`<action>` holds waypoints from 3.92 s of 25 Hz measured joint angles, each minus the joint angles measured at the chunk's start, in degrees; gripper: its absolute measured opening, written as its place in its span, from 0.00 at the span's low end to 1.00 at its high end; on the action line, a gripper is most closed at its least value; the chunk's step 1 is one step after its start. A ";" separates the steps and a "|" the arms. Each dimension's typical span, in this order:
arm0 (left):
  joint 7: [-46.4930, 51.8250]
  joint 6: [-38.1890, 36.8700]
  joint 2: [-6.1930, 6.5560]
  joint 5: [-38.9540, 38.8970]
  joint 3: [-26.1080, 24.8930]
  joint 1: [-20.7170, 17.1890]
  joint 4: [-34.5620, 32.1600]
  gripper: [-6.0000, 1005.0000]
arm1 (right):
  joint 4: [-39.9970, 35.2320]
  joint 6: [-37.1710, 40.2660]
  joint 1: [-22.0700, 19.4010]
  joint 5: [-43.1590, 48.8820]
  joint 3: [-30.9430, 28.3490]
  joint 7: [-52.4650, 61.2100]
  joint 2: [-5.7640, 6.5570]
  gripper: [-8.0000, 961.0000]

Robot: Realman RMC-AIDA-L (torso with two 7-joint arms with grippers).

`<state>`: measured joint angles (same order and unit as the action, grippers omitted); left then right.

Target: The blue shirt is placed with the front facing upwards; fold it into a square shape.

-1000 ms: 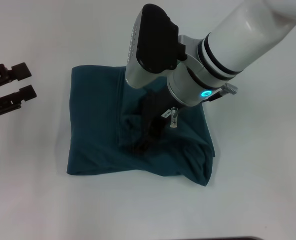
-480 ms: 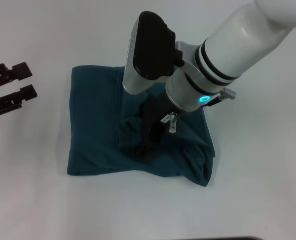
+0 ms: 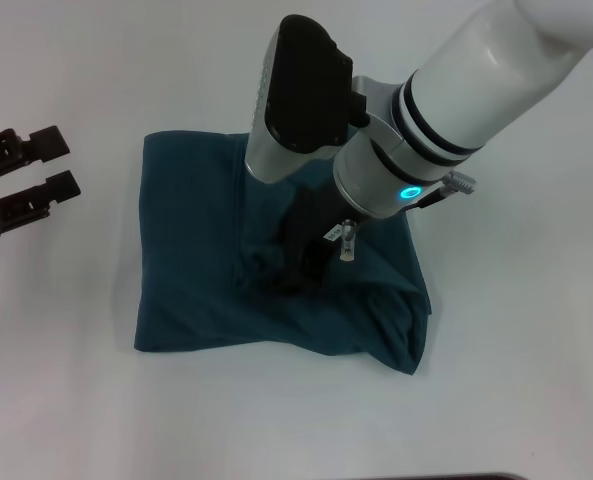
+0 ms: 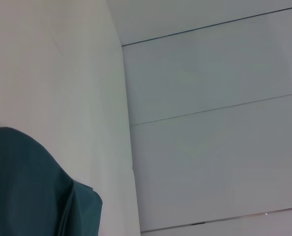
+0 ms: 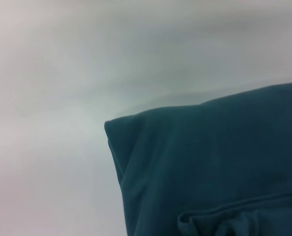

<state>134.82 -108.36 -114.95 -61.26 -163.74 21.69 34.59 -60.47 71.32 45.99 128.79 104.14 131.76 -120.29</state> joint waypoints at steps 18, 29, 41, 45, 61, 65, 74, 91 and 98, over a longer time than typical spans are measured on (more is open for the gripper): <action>0.00 -0.03 -0.01 0.00 0.00 0.02 0.05 0.73 | -4.10 1.77 -1.65 1.26 -2.84 2.82 0.26 0.05; 0.00 -0.20 0.04 0.00 0.00 0.02 -0.03 0.73 | -7.56 7.88 -4.20 2.27 -9.85 3.78 0.50 0.07; 0.00 -0.06 0.08 0.00 0.13 0.02 -0.05 0.73 | -9.46 10.01 -7.29 5.46 -21.31 4.99 0.67 0.09; 0.00 -0.02 0.08 0.00 0.17 0.02 -0.05 0.73 | -8.84 10.01 -7.53 5.51 -23.67 5.01 0.67 0.10; 0.00 0.00 -0.16 0.00 0.38 0.02 -0.05 0.73 | -7.30 8.37 -9.08 8.68 -30.04 9.43 0.67 0.14; 0.00 0.00 -0.19 0.00 0.40 0.03 -0.05 0.73 | -5.93 7.12 -9.00 8.79 -32.47 10.67 0.67 0.14; 0.00 0.12 -0.29 0.04 0.51 0.63 -0.15 0.73 | -3.16 4.72 -8.32 8.86 -34.40 11.06 0.67 0.16; 0.06 0.17 -0.37 0.00 0.52 0.59 -0.24 0.73 | 6.11 2.92 -4.55 12.52 -45.67 12.16 1.03 0.20; 0.04 0.17 -0.35 0.00 0.51 0.78 -0.67 0.73 | 5.58 3.33 -4.81 12.32 -48.75 13.28 1.99 0.33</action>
<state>134.86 -108.19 -115.30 -61.26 -163.23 22.47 33.92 -54.89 74.66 41.18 141.11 55.39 145.04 -118.30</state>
